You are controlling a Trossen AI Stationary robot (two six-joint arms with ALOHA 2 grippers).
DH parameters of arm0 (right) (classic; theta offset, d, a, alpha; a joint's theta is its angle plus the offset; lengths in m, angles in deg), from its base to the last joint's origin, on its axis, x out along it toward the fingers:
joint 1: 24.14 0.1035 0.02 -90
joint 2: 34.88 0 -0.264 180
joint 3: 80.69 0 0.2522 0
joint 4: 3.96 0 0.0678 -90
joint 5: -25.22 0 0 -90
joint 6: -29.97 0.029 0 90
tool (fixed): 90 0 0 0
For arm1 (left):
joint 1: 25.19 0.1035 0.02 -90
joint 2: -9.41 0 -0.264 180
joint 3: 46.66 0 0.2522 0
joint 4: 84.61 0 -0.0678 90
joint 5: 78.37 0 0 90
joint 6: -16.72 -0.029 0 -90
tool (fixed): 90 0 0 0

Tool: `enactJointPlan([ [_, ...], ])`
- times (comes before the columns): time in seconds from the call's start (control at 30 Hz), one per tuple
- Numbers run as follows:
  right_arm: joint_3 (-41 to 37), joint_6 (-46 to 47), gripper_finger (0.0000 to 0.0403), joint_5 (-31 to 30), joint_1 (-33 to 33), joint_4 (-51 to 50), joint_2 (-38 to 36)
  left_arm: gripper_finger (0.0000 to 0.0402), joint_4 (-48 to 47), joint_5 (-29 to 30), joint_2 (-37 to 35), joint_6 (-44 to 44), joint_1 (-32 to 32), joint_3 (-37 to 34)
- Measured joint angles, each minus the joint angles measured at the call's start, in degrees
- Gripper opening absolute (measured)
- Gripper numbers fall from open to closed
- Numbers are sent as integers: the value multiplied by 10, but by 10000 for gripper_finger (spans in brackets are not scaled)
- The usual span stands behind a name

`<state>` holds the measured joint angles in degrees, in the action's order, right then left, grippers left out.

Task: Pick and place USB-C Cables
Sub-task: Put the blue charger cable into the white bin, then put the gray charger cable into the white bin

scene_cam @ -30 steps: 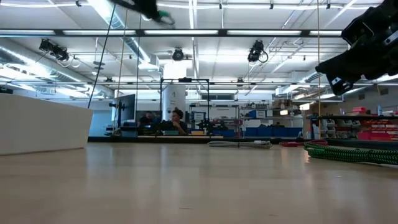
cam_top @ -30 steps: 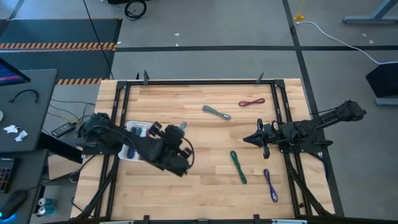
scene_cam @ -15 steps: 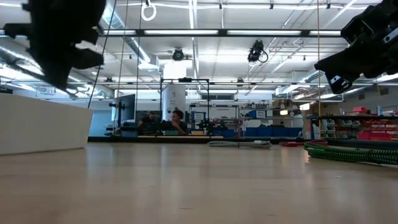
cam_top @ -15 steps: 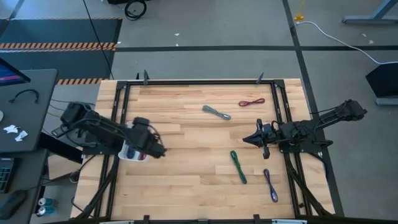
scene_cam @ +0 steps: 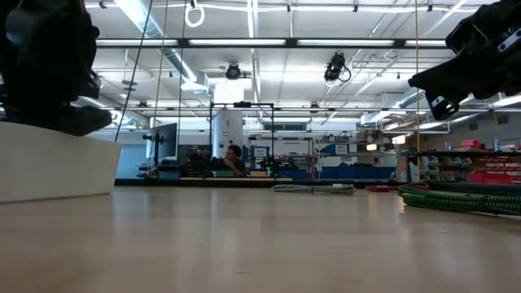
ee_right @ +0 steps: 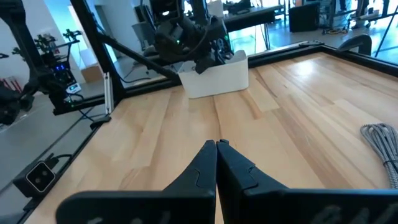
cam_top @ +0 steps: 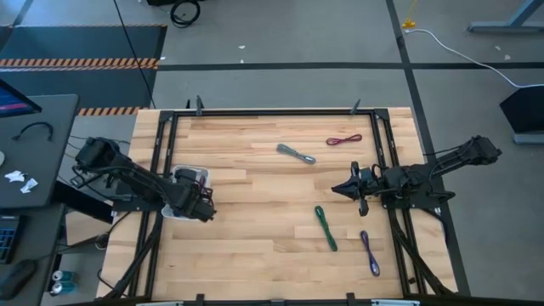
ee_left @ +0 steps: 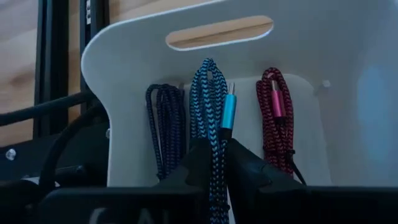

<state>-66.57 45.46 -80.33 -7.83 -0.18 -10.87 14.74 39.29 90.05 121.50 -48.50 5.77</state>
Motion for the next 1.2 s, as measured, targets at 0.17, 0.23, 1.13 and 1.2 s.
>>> enactJointPlan([
  [0.17,0,0,5,0,0,0,0,78,4,-4,0,6,0,-3],
  [0.23,0,0,5,0,0,0,0,102,5,-17,0,-1,0,-3],
  [1.13,42,8,2,-13,25,-101,0,131,434,416,32,-729,-80,299],
  [1.2,67,14,2,-13,38,-153,0,126,543,404,60,-809,-61,283],
])
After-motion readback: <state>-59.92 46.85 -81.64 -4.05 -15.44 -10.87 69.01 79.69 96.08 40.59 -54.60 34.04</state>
